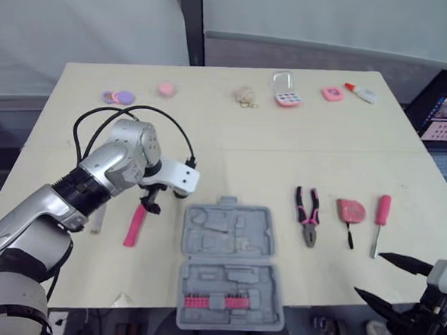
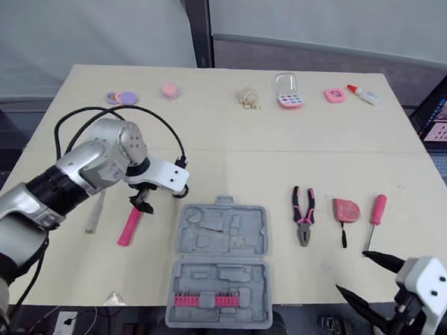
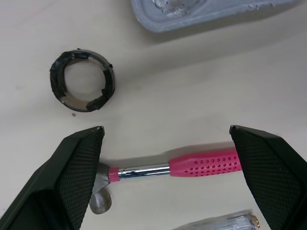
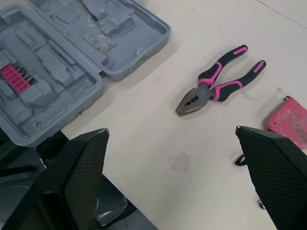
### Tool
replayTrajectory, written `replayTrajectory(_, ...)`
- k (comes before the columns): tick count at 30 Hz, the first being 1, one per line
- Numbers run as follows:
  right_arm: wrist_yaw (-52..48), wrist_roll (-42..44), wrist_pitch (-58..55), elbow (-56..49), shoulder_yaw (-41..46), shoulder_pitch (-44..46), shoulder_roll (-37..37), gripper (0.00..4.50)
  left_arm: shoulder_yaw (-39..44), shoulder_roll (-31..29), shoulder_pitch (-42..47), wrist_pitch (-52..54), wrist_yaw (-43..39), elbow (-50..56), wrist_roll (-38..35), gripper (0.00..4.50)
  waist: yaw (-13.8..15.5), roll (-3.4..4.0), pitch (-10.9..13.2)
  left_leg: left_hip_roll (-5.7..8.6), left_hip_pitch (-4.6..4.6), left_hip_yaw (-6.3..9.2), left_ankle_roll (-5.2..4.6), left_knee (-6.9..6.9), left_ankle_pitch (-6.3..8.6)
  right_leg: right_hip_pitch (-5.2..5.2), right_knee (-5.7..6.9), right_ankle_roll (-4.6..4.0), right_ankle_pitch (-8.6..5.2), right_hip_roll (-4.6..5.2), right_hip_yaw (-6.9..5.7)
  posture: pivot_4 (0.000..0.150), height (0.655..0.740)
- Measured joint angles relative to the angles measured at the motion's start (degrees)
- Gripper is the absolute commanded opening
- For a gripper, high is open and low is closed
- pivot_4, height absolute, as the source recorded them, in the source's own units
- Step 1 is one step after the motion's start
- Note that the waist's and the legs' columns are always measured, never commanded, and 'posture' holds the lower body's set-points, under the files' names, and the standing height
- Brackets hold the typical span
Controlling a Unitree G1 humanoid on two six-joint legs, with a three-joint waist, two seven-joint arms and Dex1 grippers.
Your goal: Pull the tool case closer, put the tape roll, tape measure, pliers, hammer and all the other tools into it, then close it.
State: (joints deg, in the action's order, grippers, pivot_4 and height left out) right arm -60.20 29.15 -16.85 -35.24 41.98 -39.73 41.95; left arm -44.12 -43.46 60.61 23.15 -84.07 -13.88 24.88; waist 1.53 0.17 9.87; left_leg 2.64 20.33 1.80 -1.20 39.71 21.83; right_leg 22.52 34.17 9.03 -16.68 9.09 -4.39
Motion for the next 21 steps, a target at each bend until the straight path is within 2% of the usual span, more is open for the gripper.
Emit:
replayTrajectory(11, 0.87, 1.22, 0.0, -2.97, 0.82, -1.96, -2.95, 4.48, 0.33, 6.66, 2.04, -7.01, 1.25, -9.29, 4.35, 4.5, 0.22, -0.01, 0.0, 0.01, 0.06, 0.1, -0.1, 0.24, 0.06, -0.02, 0.15, 0.01, 0.0, 0.0, -0.01, 0.15, 0.74)
replayTrajectory(21, 2.1, 1.07, 0.52, -3.13, -0.94, -2.55, -4.65, 4.48, 0.42, 8.95, 2.13, -12.46, 3.08, -14.8, 6.75, 4.5, 0.21, -0.01, 0.01, 0.02, 0.06, 0.11, -0.16, 0.28, 0.09, 0.0, 0.24, 0.01, 0.0, 0.01, -0.01, 0.15, 0.74)
